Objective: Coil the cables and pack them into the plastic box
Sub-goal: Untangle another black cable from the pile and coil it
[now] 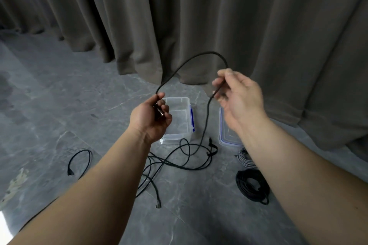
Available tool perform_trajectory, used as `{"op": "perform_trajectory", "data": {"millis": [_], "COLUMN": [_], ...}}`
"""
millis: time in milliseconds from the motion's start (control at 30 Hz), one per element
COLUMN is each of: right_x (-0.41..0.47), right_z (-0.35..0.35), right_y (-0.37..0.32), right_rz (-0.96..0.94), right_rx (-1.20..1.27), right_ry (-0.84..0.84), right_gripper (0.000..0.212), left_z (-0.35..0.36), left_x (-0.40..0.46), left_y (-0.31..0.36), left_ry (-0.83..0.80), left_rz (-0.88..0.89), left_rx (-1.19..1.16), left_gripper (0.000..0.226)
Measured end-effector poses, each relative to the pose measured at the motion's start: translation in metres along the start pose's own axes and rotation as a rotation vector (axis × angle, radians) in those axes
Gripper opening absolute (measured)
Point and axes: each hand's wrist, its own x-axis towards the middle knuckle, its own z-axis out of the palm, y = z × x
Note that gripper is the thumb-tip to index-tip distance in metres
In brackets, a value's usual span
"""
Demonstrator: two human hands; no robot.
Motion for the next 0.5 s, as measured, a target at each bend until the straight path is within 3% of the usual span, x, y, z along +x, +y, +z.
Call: {"op": "perform_trajectory", "data": {"millis": [67, 100, 167, 233, 400, 500], "right_x": [-0.003, -0.005, -0.004, -0.003, -0.003, -0.01], "right_z": [-0.002, -0.006, -0.02, -0.028, -0.03, -0.026], "right_y": [0.0, 0.005, 0.02, 0.028, 0.02, 0.018], "right_rz": [0.199, 0.227, 0.13, -0.007, -0.16, -0.137], "right_rx": [-0.025, -0.238, -0.939, -1.347, -1.394, -1.565], "right_ry": [-0.125, -0.168, -0.249, -0.283, -0.055, -0.289], "right_gripper": [0.025, 0.026, 0.026, 0.027, 0.016, 0.014], "left_z": [0.003, 0.004, 0.007, 0.01, 0.015, 0.016], "left_x": [-0.003, -0.005, -0.008, -0.012, -0.016, -0.014], "left_y": [-0.002, -0.003, -0.002, 0.0, 0.001, 0.0], "left_ry": [-0.028, -0.056, -0.123, -0.164, -0.143, -0.101], "left_rz": [0.005, 0.002, -0.009, -0.023, -0.018, 0.012], "left_rx": [0.041, 0.056, 0.075, 0.082, 0.042, 0.014], "left_gripper": [0.022, 0.023, 0.023, 0.022, 0.022, 0.024]}}
